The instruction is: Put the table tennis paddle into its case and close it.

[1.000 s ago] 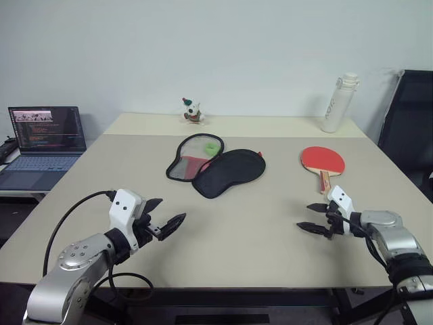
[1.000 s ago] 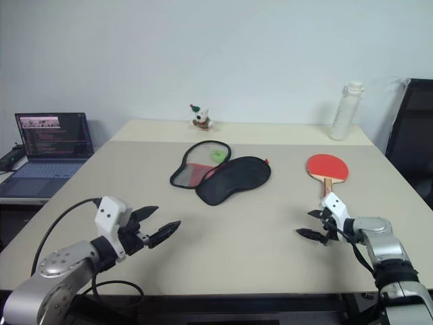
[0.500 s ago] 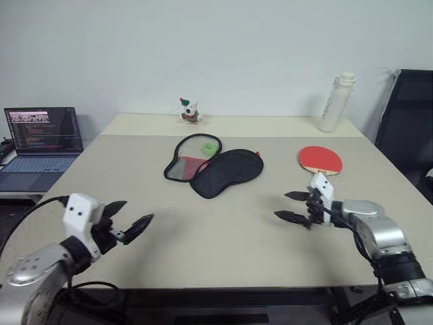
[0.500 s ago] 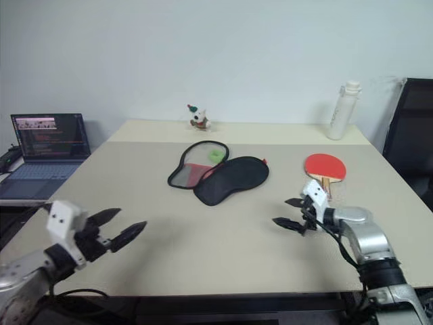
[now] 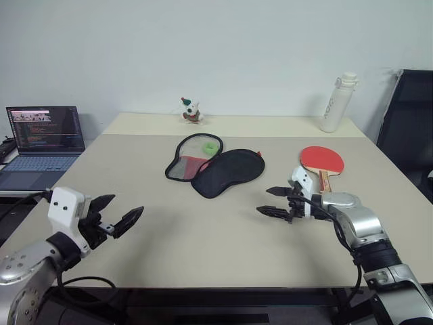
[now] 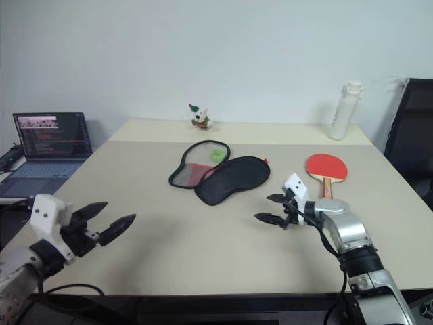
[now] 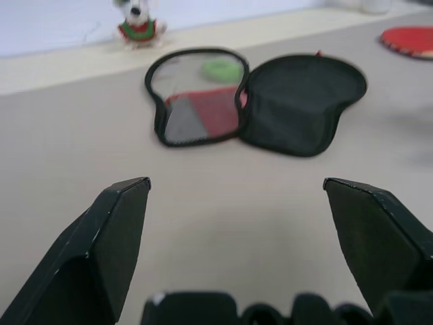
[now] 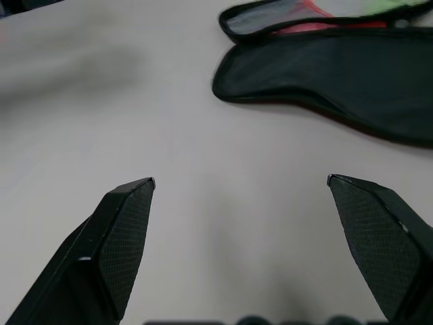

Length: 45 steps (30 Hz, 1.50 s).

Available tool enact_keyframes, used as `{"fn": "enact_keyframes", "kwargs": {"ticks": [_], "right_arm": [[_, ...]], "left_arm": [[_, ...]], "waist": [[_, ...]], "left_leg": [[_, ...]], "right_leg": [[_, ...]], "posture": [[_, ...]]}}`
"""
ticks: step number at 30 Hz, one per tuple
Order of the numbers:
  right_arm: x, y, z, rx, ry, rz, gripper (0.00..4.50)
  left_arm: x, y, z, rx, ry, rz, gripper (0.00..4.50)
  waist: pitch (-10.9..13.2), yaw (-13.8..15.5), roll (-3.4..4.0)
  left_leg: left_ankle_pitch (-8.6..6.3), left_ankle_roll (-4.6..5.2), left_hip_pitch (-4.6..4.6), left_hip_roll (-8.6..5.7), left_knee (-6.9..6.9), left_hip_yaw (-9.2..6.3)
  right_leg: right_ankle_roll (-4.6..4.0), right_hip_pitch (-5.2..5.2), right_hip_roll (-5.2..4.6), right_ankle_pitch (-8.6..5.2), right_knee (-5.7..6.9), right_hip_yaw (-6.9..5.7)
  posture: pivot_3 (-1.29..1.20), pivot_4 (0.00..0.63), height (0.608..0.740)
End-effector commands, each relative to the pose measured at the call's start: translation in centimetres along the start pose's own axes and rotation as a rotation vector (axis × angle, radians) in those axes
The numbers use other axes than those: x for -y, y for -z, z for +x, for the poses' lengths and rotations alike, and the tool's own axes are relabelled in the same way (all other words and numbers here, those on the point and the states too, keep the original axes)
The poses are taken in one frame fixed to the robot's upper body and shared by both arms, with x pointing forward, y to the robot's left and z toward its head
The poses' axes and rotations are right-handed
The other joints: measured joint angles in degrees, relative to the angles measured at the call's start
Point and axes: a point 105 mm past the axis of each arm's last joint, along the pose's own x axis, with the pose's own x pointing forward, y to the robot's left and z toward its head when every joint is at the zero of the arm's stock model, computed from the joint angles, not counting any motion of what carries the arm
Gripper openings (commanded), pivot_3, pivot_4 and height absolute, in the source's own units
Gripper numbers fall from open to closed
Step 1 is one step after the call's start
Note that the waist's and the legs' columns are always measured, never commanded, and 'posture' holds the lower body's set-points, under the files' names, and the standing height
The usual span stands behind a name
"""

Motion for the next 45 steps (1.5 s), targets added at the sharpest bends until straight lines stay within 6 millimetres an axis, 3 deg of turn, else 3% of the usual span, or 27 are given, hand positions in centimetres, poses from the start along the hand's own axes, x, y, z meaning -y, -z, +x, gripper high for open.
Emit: {"fn": "enact_keyframes", "kwargs": {"ticks": [1, 8, 21, 30, 40, 43, 45], "right_arm": [[-1.2, -1.6, 0.7, 0.032, -0.053, 0.000, 4.50], [-1.8, -1.8, 2.8, 0.036, 0.018, 0.115, 4.50], [0.2, -1.6, 10.2, 0.026, 0.356, 0.389, 4.50], [-0.6, -1.6, 14.8, 0.025, 0.414, 0.443, 4.50], [-0.7, -1.4, 16.3, 0.045, 0.531, 0.510, 4.50], [-0.7, -1.5, 16.5, 0.057, 0.557, 0.529, 3.90], [-0.9, -1.8, 16.6, 0.067, 0.554, 0.533, 3.22]], "left_arm": [[-0.2, -1.1, 0.4, 0.023, 0.027, 0.010, 4.46], [-0.5, -1.7, 1.5, 0.042, 0.053, 0.031, 4.46], [-0.8, -1.7, 1.6, 0.012, 0.189, -0.018, 4.46], [-0.3, -1.2, 1.3, 0.003, 0.203, -0.020, 4.46], [0.1, -1.1, 1.2, -0.002, 0.198, -0.016, 4.46], [0.3, -0.9, 1.2, -0.007, 0.199, -0.014, 4.50], [0.4, -0.8, 1.3, -0.008, 0.201, -0.014, 4.50]], "waist": [[0.00, 0.00, 0.00], [0.00, -0.02, 0.00], [0.00, -0.60, 0.00], [0.00, -1.73, -0.01], [-0.01, -1.59, -0.02], [-0.02, -1.55, -0.03], [-0.02, -1.59, -0.03]], "left_leg": [[0.00, 0.00, 0.00, 0.00, 0.00, 0.00], [0.00, -0.01, 0.00, 0.00, -0.01, 0.00], [-0.01, -0.03, -0.01, 0.00, -0.06, 0.07], [-0.01, -0.03, -0.01, 0.03, -0.08, 0.07], [-0.01, -0.03, -0.01, 0.10, -0.08, 0.01], [-0.01, -0.03, -0.01, 0.09, -0.07, -0.02], [-0.01, -0.03, -0.01, 0.09, -0.08, -0.02]], "right_leg": [[0.00, 0.00, 0.00, 0.00, 0.00, 0.00], [0.00, 0.00, 0.01, 0.00, 0.01, 0.00], [-0.24, -0.07, 0.02, 0.14, 0.02, 0.05], [-0.25, -0.06, 0.01, 0.14, 0.04, 0.07], [-0.26, -0.01, -0.08, 0.15, 0.04, 0.05], [-0.26, 0.01, -0.10, 0.15, 0.04, 0.01], [-0.26, 0.01, -0.11, 0.15, 0.03, 0.02]], "posture": [[0.00, 0.150, 0.740], [0.00, 0.150, 0.740], [0.00, 0.150, 0.740], [0.00, 0.150, 0.740], [0.00, 0.150, 0.740], [0.00, 0.150, 0.740], [0.00, 0.150, 0.740]]}}
